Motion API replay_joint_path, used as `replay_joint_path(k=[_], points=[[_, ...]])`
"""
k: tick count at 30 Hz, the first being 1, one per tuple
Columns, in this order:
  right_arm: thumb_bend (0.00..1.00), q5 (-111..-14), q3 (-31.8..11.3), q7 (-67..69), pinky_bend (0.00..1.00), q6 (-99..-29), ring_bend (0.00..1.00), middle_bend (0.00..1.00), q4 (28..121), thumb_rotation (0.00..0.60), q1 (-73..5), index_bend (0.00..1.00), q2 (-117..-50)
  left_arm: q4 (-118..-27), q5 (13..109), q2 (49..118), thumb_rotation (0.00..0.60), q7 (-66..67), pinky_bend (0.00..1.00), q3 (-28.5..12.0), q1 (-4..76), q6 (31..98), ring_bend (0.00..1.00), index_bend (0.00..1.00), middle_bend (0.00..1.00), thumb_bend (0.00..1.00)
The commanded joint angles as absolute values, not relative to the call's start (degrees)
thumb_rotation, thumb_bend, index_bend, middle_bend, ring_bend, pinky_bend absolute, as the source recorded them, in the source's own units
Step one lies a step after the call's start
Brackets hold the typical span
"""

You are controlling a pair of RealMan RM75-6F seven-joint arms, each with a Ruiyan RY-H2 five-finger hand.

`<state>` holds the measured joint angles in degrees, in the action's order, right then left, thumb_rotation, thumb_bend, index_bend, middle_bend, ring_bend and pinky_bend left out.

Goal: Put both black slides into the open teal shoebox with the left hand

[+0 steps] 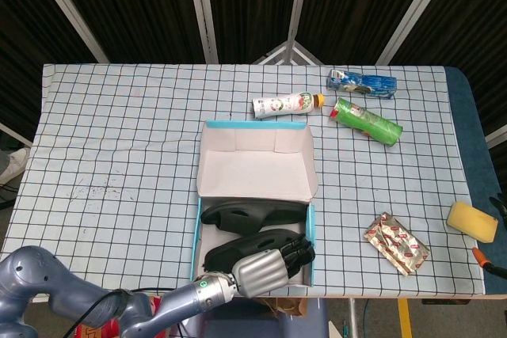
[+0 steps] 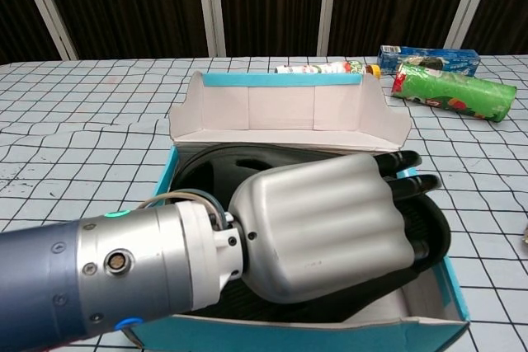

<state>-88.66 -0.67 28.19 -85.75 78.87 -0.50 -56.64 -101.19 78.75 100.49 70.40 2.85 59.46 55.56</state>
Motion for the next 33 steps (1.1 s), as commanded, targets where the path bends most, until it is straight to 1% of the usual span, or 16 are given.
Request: replay_joint_path(k=[1, 26, 30, 32, 33], points=[[0.31, -88.65, -0.68, 28.2, 0.0, -85.71, 0.0, 0.02, 78.86, 0.6, -0.52, 0.07, -56.65, -101.09, 78.32, 100.33, 0.6, 70.18, 0.01, 2.98, 59.17, 55.1, 0.02, 0.44, 0.49, 0.27], [0.31, -88.56, -0.7, 28.36, 0.0, -85.49, 0.0, 0.02, 78.72, 0.6, -0.55, 0.07, -56.64, -97.37, 74.77, 102.19, 0.6, 65.59, 0.01, 1.73, 58.59, 50.81, 0.02, 0.33, 0.45, 0.27], [0.31, -88.51, -0.71, 28.25, 0.0, -85.45, 0.0, 0.02, 78.77, 0.6, -0.54, 0.07, -56.64, -97.69, 73.77, 101.68, 0.6, 65.59, 0.01, 1.61, 58.58, 50.44, 0.02, 0.3, 0.43, 0.27], [0.31, -88.48, -0.71, 28.11, 0.0, -85.38, 0.0, 0.02, 78.81, 0.6, -0.57, 0.07, -56.65, -98.01, 73.26, 101.37, 0.6, 65.94, 0.01, 1.6, 58.58, 50.42, 0.01, 0.27, 0.42, 0.27], [0.31, -88.48, -0.71, 28.02, 0.0, -85.37, 0.0, 0.02, 78.83, 0.6, -0.57, 0.07, -56.65, -98.17, 73.12, 101.29, 0.6, 66.13, 0.01, 1.53, 58.57, 50.56, 0.01, 0.24, 0.39, 0.27]])
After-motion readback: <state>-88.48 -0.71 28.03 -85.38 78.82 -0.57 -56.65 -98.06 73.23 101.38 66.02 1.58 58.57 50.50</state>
